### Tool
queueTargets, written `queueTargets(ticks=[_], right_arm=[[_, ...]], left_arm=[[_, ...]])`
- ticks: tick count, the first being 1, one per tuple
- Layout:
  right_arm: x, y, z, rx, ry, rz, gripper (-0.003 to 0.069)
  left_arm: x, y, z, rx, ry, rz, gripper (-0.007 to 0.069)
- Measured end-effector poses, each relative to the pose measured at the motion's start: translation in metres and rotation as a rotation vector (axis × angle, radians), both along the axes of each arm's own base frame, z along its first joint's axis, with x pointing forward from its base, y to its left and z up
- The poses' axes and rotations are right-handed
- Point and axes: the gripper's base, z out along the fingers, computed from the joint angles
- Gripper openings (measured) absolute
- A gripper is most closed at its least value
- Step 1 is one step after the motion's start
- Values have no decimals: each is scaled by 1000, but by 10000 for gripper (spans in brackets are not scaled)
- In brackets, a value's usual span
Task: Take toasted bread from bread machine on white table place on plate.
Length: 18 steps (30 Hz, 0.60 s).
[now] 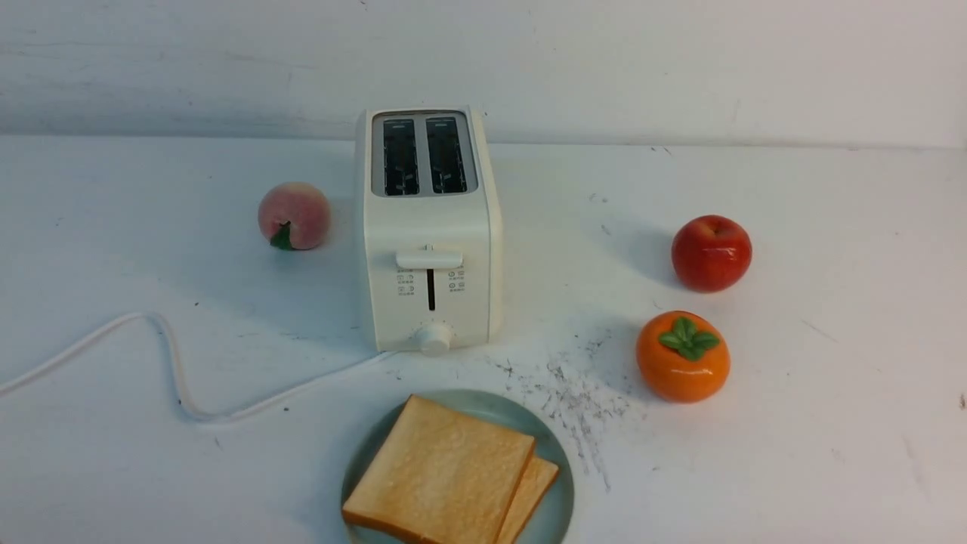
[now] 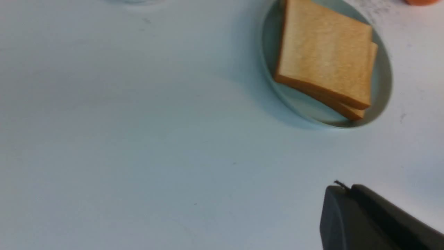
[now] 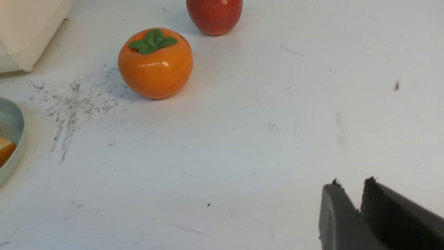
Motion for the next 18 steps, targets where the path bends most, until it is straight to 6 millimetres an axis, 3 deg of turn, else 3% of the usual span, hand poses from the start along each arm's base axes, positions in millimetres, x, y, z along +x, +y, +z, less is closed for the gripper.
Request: queueTargets(ticks=[5, 10, 13, 18], right_arm=[[0, 0, 0, 1, 0, 0, 125], [0, 0, 0, 1, 0, 0, 132], [0, 0, 0, 1, 0, 0, 135], [0, 0, 0, 1, 0, 0, 144]], left_arm=[[-10, 6, -19, -46, -75, 37, -14], [1, 1, -35, -165, -197, 79, -14], [9, -2, -33, -250, -315, 91, -14], [16, -4, -10, -394, -595, 92, -14]])
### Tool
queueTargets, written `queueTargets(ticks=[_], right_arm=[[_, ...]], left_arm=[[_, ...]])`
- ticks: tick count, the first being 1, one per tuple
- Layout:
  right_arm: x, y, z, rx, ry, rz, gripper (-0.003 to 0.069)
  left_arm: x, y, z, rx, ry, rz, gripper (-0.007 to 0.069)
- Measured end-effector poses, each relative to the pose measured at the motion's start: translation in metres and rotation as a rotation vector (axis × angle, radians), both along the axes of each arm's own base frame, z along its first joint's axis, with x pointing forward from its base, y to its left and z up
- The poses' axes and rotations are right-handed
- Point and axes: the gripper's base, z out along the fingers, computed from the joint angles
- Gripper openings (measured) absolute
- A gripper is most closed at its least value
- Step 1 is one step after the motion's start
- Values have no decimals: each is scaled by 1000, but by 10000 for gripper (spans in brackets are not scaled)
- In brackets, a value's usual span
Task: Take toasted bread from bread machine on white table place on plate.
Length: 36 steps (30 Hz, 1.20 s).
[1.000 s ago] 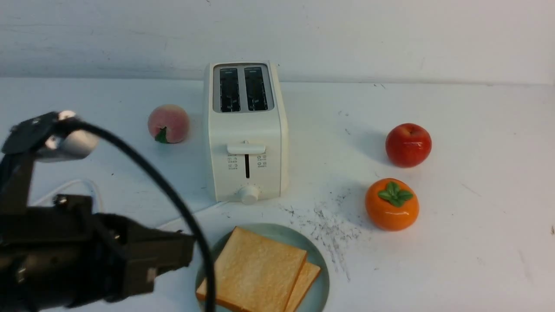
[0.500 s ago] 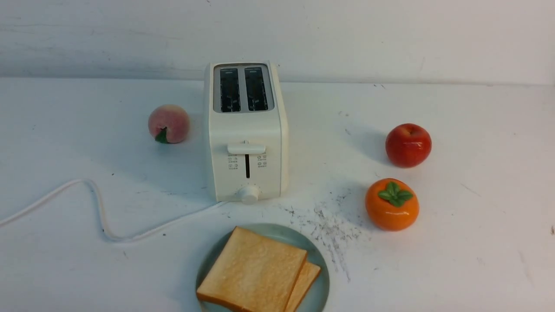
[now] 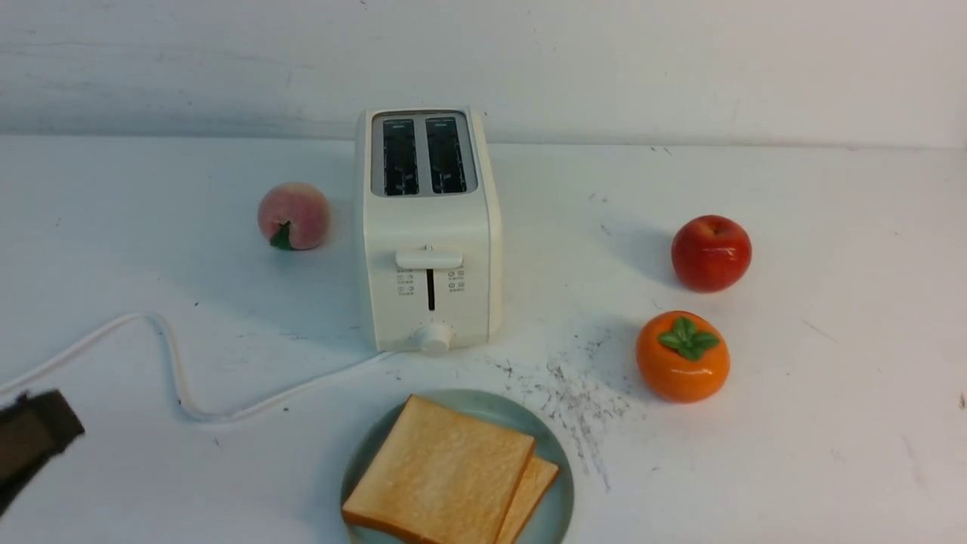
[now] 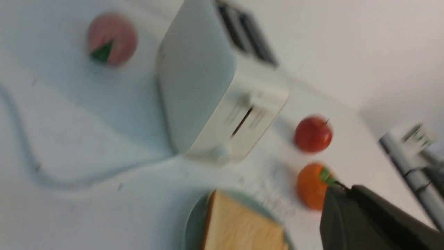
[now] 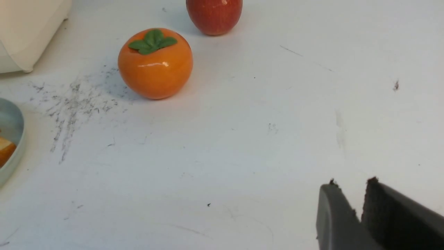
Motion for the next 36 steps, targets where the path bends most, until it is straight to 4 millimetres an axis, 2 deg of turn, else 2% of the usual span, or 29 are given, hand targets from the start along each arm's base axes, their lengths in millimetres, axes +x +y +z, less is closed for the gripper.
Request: queueTargets(ticks=[3, 7, 16, 19, 21, 23, 27, 30, 31, 32, 36], right_arm=[[0, 0, 0, 0, 0, 0, 146], [0, 0, 0, 0, 0, 0, 146], [0, 0, 0, 2, 0, 0, 155], [0, 0, 0, 1, -1, 0, 158], [0, 0, 0, 1, -1, 0, 164], [0, 0, 0, 1, -1, 0, 166], [0, 0, 0, 1, -1, 0, 174], [0, 0, 0, 1, -1, 0, 178], [0, 0, 0, 1, -1, 0, 178], [0, 0, 0, 1, -1, 0, 178], [0, 0, 0, 1, -1, 0, 179]], left_arm=[[0, 0, 9, -38, -85, 4, -14], [0, 1, 11, -50, -113, 5, -14], [0, 1, 11, -48, -118, 6, -14], [1, 0, 5, -17, -117, 6, -14], [5, -1, -13, 60, -112, 14, -14], [7, 0, -22, 78, -109, 26, -14], [12, 10, -55, 129, -73, 161, -14], [7, 17, -74, 151, -46, 232, -14], [6, 17, -75, 153, -48, 236, -14], [2, 19, -87, 185, -46, 257, -14], [-5, 22, -110, 250, -30, 267, -13]])
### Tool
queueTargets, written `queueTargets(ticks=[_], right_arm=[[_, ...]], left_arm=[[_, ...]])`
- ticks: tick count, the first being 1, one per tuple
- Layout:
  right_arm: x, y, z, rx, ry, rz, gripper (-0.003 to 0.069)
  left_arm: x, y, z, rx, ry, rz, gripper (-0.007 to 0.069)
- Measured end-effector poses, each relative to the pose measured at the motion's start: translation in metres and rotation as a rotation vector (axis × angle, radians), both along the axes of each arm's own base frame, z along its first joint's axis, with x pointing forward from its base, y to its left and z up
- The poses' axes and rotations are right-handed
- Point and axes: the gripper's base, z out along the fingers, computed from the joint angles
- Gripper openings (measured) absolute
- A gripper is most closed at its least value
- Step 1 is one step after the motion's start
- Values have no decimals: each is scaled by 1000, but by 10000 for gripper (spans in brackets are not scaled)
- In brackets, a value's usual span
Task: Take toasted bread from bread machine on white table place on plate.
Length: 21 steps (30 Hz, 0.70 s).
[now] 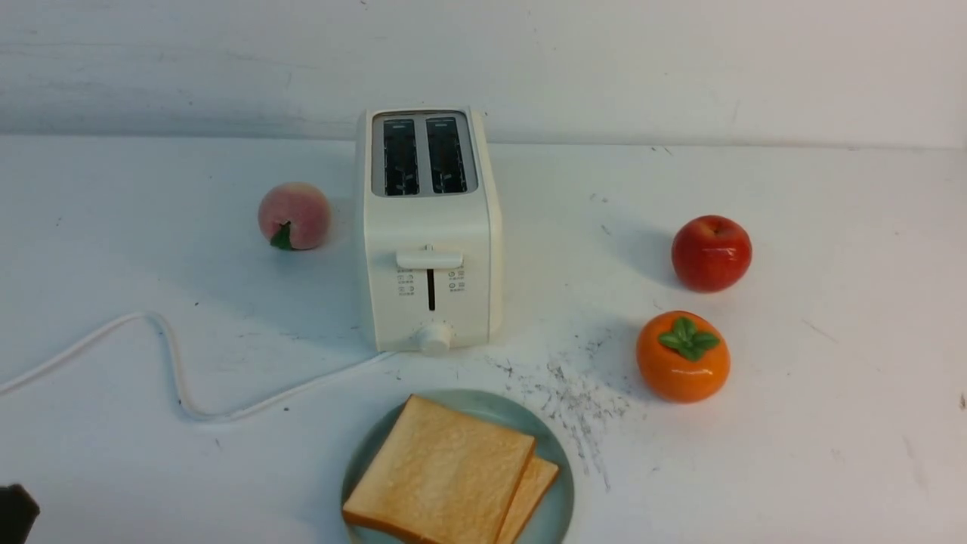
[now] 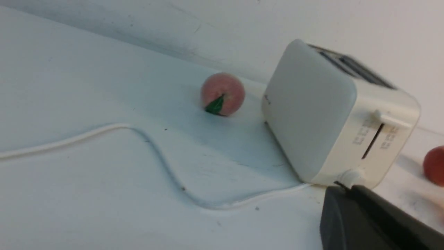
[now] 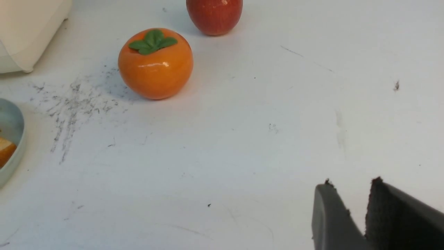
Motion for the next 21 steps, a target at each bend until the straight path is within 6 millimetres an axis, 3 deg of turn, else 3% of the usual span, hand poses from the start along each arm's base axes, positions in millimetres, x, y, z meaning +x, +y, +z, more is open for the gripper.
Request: queueTargets(ticks=[10, 21], right_arm=[[0, 0, 0, 0, 0, 0, 188], [0, 0, 0, 0, 1, 0, 192]], left_arm=[[-10, 2, -24, 9, 219, 19, -12], [-10, 3, -26, -20, 244, 37, -11]])
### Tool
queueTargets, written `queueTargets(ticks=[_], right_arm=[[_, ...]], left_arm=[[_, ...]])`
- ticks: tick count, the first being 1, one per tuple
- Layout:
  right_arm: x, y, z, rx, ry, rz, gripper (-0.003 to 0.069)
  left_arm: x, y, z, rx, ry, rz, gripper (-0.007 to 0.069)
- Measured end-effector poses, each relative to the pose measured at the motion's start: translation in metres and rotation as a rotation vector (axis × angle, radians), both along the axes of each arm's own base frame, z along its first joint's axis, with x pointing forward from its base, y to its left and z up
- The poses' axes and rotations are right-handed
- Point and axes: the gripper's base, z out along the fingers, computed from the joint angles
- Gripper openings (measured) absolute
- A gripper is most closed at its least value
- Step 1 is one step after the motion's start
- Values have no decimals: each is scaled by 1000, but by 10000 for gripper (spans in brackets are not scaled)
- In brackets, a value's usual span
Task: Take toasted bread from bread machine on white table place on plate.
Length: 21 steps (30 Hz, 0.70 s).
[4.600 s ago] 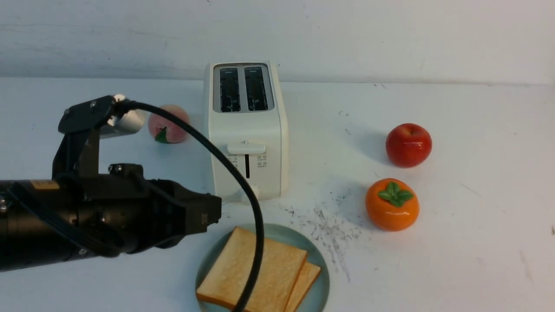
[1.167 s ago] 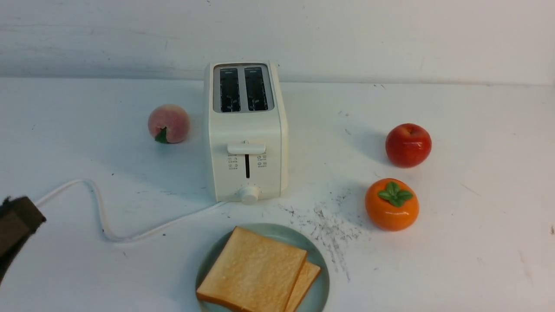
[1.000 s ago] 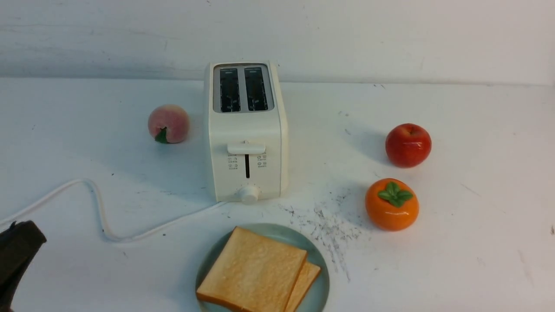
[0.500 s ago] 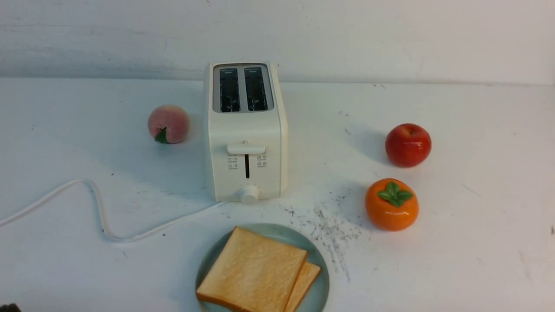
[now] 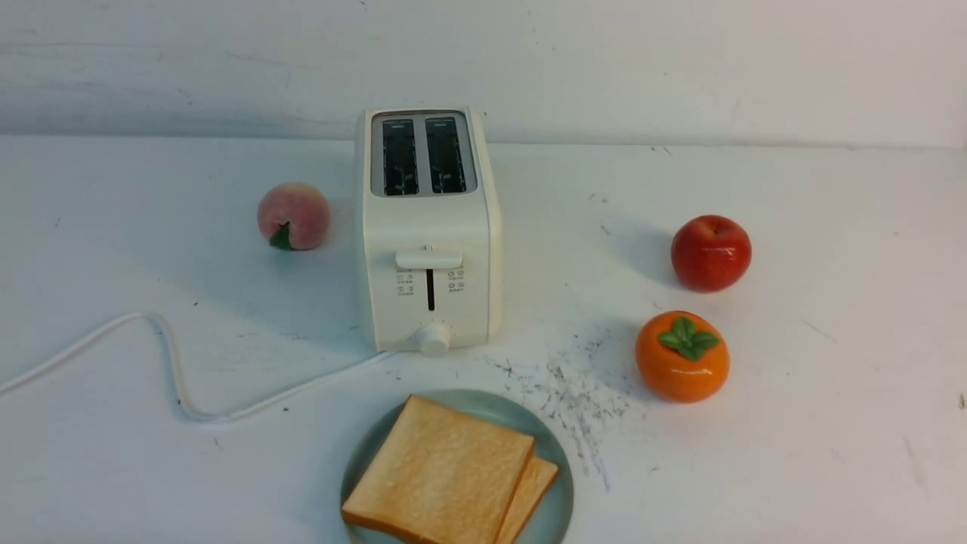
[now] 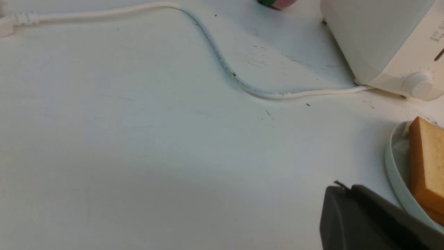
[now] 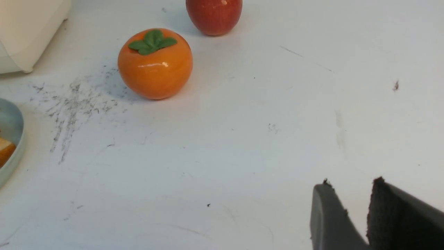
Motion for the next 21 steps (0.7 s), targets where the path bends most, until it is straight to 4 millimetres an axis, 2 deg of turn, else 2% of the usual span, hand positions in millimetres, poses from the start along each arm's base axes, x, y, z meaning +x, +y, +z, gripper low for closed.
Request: queueTargets(ticks=[21], right_arm=[[0, 0, 0, 3, 0, 0, 223]], left_arm=[[0, 0, 0, 0, 1, 0, 0]])
